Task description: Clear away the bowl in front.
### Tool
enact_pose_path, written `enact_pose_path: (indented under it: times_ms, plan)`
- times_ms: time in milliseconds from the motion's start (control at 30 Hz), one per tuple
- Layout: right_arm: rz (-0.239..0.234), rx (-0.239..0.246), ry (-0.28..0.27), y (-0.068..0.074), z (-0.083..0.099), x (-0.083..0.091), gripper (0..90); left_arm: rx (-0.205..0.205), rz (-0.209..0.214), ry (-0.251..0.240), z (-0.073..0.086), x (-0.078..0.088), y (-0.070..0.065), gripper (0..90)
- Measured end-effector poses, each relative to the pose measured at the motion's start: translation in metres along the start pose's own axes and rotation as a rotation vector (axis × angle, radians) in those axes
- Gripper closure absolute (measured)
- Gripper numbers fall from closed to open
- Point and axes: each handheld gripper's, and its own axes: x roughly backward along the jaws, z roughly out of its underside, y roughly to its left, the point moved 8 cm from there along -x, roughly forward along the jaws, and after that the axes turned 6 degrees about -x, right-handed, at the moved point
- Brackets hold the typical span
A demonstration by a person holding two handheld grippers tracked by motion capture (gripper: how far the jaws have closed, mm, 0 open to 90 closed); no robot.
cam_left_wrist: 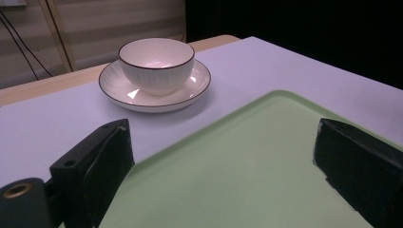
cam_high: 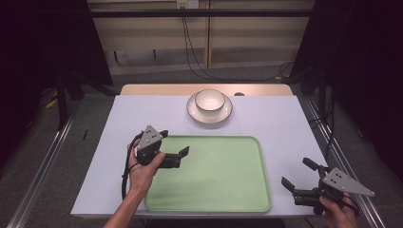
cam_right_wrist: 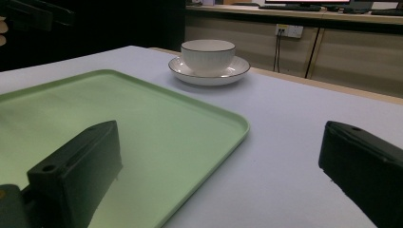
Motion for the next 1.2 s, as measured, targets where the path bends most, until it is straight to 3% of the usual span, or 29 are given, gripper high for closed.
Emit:
enact_pose_path:
  times_ms: [600, 933, 1033, 1200]
  plan:
    - [0.008, 0.006, -0.008, 0.0, 0.0, 0.001, 0.0, -0.012, -0.005, 0.022, -0.014, -0.031, 0.018, 6.1]
    - [0.006, 0.006, -0.009, 0.0, -0.001, 0.001, 0.0, -0.011, 0.005, 0.076, -0.021, -0.052, 0.031, 6.1]
    - [0.004, 0.004, -0.008, 0.0, 0.0, 0.001, 0.0, -0.003, -0.023, 0.095, -0.021, -0.057, 0.035, 7.5]
    - [0.005, 0.001, -0.007, 0.0, 0.0, 0.001, 0.0, 0.003, -0.012, 0.11, -0.024, -0.064, 0.039, 7.6]
